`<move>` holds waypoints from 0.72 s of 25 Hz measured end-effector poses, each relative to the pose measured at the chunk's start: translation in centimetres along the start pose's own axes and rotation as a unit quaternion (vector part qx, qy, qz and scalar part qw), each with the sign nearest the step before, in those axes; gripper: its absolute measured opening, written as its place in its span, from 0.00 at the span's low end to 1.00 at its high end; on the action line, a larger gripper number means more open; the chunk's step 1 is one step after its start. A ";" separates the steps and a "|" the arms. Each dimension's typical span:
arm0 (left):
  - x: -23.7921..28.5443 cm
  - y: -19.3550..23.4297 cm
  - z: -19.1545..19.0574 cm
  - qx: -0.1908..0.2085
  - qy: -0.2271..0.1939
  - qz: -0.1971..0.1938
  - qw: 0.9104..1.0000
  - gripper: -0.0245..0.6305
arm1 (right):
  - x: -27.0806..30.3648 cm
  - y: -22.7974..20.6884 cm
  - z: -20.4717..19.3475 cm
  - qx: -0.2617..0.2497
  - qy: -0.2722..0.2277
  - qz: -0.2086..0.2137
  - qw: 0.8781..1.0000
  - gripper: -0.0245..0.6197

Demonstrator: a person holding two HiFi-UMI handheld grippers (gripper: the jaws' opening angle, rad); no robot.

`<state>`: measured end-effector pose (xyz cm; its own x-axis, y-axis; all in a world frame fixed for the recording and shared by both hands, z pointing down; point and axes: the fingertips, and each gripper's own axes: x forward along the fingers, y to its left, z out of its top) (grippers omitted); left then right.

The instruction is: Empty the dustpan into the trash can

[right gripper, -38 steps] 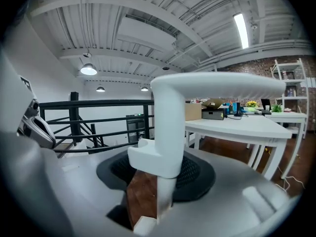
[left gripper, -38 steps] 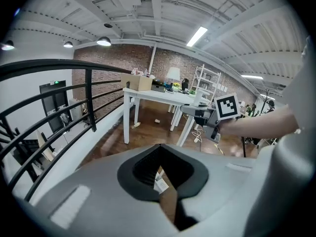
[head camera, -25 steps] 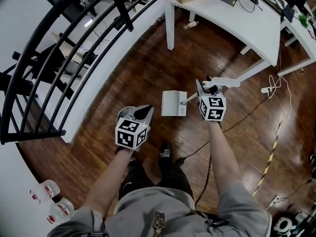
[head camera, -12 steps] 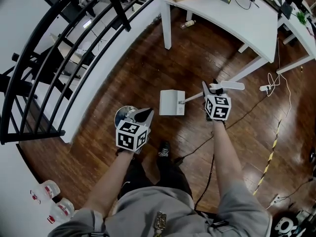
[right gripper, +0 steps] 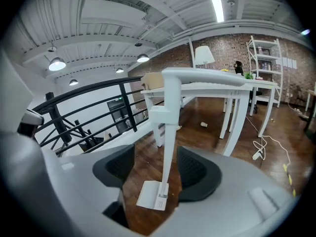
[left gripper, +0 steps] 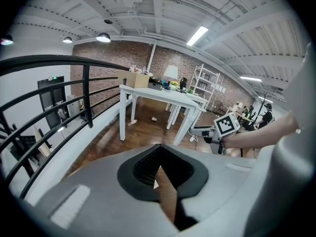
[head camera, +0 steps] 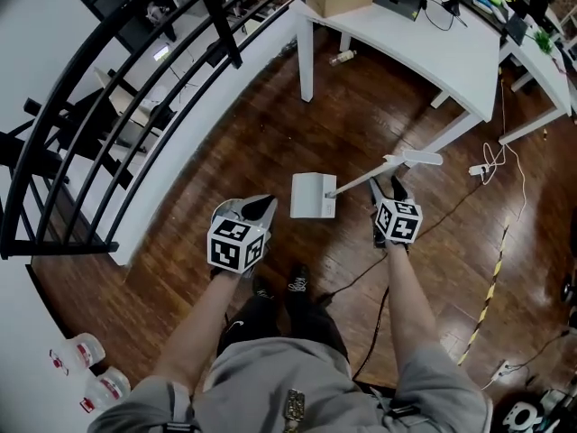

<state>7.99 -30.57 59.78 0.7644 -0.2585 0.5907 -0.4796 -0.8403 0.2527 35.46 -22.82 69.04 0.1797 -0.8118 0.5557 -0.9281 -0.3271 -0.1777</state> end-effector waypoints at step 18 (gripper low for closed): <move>-12.2 -2.2 6.9 0.016 -0.109 -0.043 0.993 0.04 | -17.2 21.6 14.8 -0.039 -0.162 0.164 0.972 0.04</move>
<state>2.75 -28.88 46.71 0.8791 -0.2785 0.3868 -0.3964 -0.8778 0.2689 17.17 -23.07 43.64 -0.0484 -0.9803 0.1917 -0.9727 0.0027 -0.2320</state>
